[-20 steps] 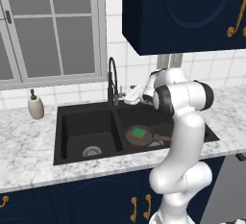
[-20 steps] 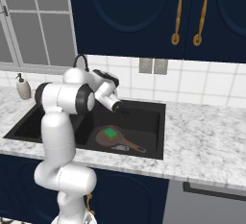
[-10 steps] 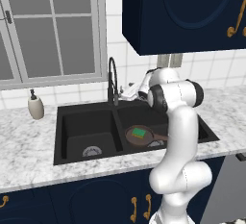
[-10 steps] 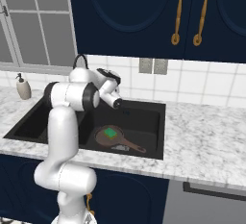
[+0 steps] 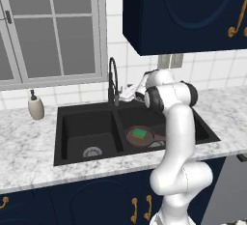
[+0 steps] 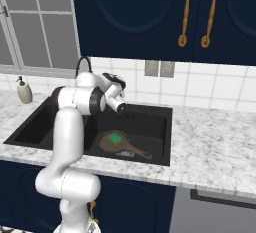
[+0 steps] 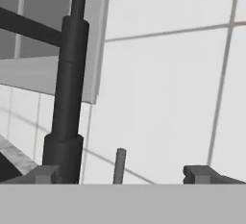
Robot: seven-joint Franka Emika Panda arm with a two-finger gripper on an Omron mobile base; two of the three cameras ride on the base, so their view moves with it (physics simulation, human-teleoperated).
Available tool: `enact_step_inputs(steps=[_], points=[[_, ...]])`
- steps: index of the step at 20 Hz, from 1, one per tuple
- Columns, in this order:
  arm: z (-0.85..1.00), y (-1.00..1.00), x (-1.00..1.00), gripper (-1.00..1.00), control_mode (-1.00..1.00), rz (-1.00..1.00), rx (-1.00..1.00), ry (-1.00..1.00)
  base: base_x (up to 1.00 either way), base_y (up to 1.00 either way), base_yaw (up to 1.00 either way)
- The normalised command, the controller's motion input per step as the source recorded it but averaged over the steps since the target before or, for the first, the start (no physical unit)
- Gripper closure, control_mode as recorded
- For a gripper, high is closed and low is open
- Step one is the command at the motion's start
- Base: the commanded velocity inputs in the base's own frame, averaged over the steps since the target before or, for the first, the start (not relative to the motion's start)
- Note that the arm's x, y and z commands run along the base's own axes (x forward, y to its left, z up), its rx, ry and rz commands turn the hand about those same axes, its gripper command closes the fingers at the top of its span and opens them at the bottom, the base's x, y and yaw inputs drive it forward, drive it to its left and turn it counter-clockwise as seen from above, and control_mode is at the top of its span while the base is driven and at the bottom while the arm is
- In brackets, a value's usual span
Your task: Pick the pan and sponge and place them into the sink. Then turn on the water.
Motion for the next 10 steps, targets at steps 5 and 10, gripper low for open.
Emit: enact_step_inputs(steps=[5, 10], points=[[-0.06, 0.17, 0.42, -1.00, -1.00, -0.03, 0.00, 0.00, 0.00, 0.00, 0.00], [-0.04, 0.10, 0.47, 1.00, -1.00, -0.05, 0.00, 0.00, 0.00, 0.00, 0.00]])
